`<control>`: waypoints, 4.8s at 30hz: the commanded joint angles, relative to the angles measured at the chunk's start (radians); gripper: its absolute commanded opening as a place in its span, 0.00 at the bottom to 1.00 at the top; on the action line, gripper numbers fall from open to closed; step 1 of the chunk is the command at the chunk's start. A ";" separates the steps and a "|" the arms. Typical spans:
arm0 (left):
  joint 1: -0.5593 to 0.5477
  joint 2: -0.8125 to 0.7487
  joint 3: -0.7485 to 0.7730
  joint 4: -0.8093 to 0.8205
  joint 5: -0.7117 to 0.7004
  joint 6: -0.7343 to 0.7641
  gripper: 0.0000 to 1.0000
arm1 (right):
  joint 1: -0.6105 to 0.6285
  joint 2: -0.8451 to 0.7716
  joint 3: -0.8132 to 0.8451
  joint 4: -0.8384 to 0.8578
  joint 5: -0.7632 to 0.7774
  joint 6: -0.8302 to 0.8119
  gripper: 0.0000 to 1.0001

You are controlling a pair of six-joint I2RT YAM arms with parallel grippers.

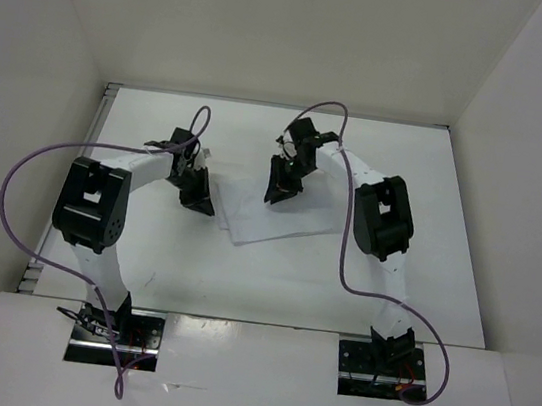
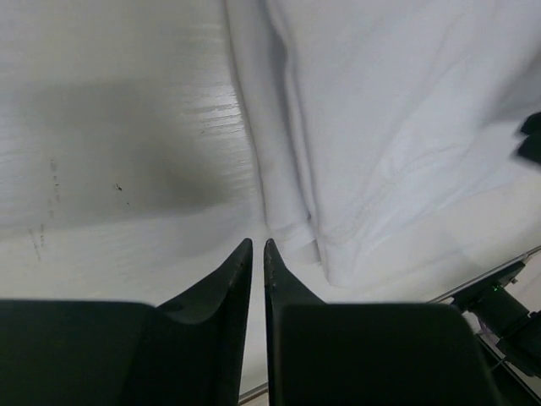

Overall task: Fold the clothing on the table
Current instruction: Fold the skirt

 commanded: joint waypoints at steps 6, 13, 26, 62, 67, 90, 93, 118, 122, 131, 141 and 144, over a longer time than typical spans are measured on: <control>0.003 -0.074 0.055 0.011 -0.007 -0.029 0.18 | 0.101 -0.117 -0.127 0.071 -0.053 0.019 0.33; 0.003 -0.050 -0.016 0.045 0.014 -0.039 0.18 | 0.165 -0.117 -0.090 0.060 -0.053 0.019 0.34; -0.016 -0.162 -0.033 0.061 0.200 -0.060 0.51 | 0.121 -0.260 -0.130 0.002 0.329 0.039 0.41; -0.212 -0.235 -0.231 0.137 -0.045 -0.253 0.56 | -0.389 -0.344 -0.565 0.138 0.173 0.025 0.45; -0.212 -0.235 -0.262 0.157 -0.045 -0.272 0.56 | -0.398 -0.334 -0.596 0.162 0.081 0.025 0.42; -0.221 -0.145 -0.262 0.235 -0.025 -0.282 0.53 | -0.398 -0.423 -0.673 0.160 -0.019 0.025 0.42; -0.221 -0.127 -0.262 0.259 -0.025 -0.292 0.45 | -0.398 -0.423 -0.682 0.169 -0.028 0.025 0.42; -0.250 -0.071 -0.231 0.255 -0.025 -0.292 0.01 | -0.418 -0.367 -0.642 0.188 -0.004 -0.003 0.40; -0.250 -0.090 -0.231 0.255 -0.025 -0.292 0.01 | -0.436 -0.367 -0.642 0.207 -0.004 -0.003 0.40; -0.250 -0.090 -0.241 0.255 -0.025 -0.282 0.00 | -0.436 -0.349 -0.633 0.263 -0.004 0.006 0.15; -0.250 -0.175 -0.084 0.101 0.099 -0.135 0.00 | -0.436 -0.562 -0.618 0.174 -0.058 0.007 0.00; -0.250 -0.237 -0.084 0.069 0.127 -0.135 0.00 | -0.418 -0.640 -0.674 0.131 -0.058 -0.007 0.00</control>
